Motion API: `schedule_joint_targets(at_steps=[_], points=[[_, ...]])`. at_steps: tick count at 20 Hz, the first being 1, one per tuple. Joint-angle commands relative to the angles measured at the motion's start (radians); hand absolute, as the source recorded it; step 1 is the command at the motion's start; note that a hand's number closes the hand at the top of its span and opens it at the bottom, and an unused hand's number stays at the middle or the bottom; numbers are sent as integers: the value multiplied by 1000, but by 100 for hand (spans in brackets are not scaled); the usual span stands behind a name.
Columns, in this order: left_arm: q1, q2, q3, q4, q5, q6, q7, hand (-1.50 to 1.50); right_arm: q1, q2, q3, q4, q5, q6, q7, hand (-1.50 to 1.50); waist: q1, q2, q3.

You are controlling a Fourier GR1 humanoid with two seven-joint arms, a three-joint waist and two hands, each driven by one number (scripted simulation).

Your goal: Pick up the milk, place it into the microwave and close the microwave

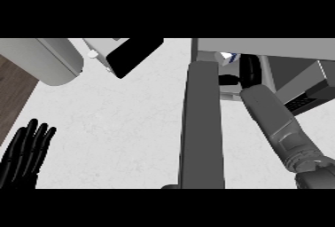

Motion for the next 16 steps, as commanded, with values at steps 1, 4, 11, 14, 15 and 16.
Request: schedule_joint_targets(at_steps=[1,4,11,14,15,16], points=[[21,2,3,29,4,-21,-41,-150,12,-1,-23,-4,-17,-41,-3,-150,-8,-3,-1],[39,-36,-53,-14,-48,15,-19,-150,-1,-25,-42,-19,-33,-17,-15,-150,-11,-5,0],[51,-56,-101,-34,-97,32,-3,-150,17,-86,-72,-48,-54,1,-76,-150,-30,-13,0],[53,-42,-86,-47,-67,19,23,-150,51,-71,-95,-47,-72,-31,-114,-150,-25,-10,0],[63,-49,-88,-10,-92,24,-19,-150,43,-132,-95,-44,-70,30,-117,-150,-23,-8,0],[27,-52,-78,8,-88,26,-37,-150,67,-104,-107,-50,-83,29,-146,-150,-29,-8,0]])
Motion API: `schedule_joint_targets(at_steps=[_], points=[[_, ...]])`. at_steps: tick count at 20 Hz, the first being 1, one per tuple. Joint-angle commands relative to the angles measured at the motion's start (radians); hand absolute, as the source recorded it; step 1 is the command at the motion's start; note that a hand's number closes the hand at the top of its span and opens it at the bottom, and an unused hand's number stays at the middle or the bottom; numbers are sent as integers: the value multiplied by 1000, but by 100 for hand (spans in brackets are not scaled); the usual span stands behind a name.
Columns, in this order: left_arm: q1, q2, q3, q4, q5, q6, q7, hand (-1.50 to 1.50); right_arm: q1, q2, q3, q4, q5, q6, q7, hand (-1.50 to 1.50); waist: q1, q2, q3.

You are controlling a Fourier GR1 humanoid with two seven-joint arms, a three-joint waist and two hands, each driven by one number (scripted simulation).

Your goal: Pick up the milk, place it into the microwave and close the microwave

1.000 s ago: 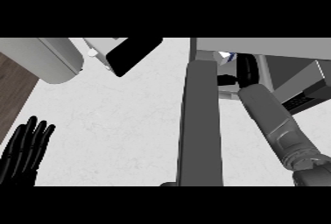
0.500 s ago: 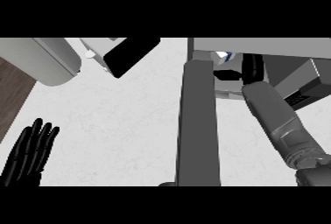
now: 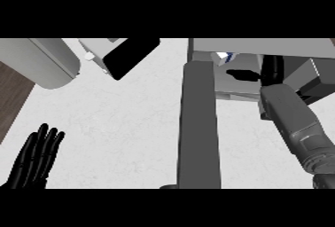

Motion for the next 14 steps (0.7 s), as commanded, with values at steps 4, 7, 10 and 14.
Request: schedule_joint_targets(at_steps=[4,7,10,14], points=[[-12,-9,3,-13,-1,16,35,-150,6,-43,-54,-11,-57,169,-49,-150,-12,-3,0],[46,-29,-47,-15,-54,24,-1,-150,26,-13,-49,-1,-52,183,-62,-150,-15,-9,-1],[42,-18,-24,-6,-32,10,-17,-150,89,-27,-97,-14,-105,268,-129,-150,-20,-8,0],[83,-21,-43,-56,-16,3,-27,-150,101,5,-89,-28,-107,300,-127,-150,-32,-17,-2]])
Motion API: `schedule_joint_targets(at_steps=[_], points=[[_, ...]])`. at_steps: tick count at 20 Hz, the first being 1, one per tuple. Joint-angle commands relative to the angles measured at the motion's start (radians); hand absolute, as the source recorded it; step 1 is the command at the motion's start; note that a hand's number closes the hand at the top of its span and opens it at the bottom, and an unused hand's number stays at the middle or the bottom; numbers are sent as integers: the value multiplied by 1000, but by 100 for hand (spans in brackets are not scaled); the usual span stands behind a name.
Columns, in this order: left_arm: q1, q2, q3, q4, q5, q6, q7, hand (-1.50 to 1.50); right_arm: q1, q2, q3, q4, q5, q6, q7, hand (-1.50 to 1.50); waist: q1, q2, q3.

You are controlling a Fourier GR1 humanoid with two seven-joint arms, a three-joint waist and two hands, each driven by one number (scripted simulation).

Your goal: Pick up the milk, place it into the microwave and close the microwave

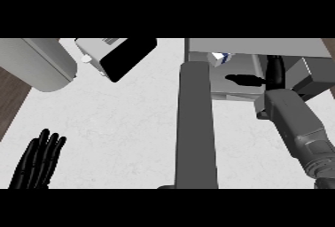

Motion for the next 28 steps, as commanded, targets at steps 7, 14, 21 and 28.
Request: schedule_joint_targets(at_steps=[7,14,21,28], points=[[21,-22,-81,-52,-34,40,43,-150,140,42,-6,-30,-45,207,-56,-150,-36,-9,4],[40,19,-4,-46,35,2,14,-150,285,85,1,-41,-51,211,-105,-150,-44,-12,3],[44,-12,-82,-24,-22,25,13,-150,399,166,-2,-98,-97,297,-161,-150,-49,-14,3],[-5,73,-75,-8,73,-96,60,-150,573,185,28,-184,-118,418,-234,-150,-62,-17,2]])
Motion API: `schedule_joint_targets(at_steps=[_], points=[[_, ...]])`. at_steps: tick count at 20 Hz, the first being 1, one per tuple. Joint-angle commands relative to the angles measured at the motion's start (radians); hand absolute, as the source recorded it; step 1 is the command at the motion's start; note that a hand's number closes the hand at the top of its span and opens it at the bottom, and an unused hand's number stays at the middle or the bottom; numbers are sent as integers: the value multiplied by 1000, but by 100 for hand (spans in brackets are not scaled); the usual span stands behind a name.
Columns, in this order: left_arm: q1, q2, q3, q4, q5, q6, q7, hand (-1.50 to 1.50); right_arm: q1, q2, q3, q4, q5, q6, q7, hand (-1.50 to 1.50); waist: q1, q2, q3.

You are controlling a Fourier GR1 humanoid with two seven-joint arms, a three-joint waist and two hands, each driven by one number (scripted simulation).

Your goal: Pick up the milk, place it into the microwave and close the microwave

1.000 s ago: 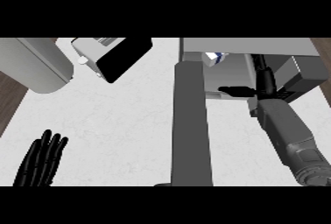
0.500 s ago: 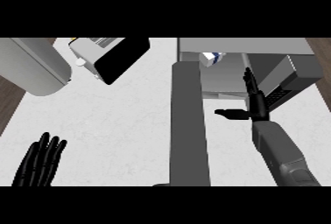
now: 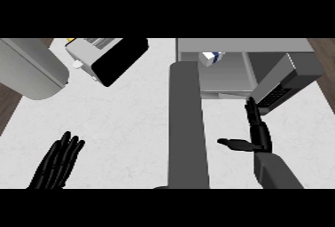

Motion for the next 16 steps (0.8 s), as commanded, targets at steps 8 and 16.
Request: schedule_joint_targets(at_steps=[8,16], points=[[-144,27,-81,67,-45,-63,63,150,296,29,74,-227,-38,226,-81,-150,-14,-2,0],[-259,9,-107,283,-71,-94,24,150,526,-10,116,-481,-97,323,-59,-150,-8,1,0]])
